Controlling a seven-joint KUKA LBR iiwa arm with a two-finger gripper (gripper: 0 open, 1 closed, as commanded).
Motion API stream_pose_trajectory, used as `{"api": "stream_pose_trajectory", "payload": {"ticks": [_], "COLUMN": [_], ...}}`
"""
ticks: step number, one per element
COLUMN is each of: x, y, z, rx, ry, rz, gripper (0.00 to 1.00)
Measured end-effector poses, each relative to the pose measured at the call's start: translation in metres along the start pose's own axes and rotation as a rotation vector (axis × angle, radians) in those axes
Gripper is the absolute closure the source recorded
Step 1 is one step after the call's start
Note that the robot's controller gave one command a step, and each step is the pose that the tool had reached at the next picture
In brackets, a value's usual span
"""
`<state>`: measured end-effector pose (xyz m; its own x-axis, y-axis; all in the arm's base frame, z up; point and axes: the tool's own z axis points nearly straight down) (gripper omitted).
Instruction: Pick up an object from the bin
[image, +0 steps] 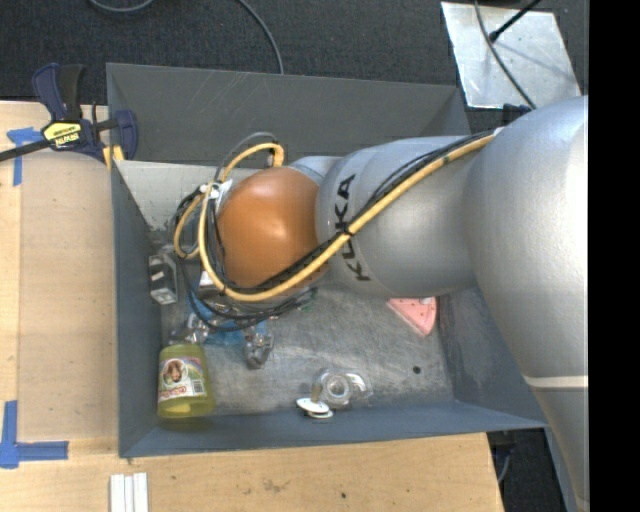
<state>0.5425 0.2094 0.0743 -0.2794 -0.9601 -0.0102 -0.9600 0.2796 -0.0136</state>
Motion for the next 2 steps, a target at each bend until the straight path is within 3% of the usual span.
{"api": "stream_pose_trajectory", "payload": {"ticks": [1, 2], "x": [0.0, 0.001], "y": [0.0, -0.003], "z": [0.0, -0.025], "rx": [0.0, -0.018], "ry": [0.0, 0.01], "rz": [0.001, -0.163], "gripper": [0.0, 0.0]}}
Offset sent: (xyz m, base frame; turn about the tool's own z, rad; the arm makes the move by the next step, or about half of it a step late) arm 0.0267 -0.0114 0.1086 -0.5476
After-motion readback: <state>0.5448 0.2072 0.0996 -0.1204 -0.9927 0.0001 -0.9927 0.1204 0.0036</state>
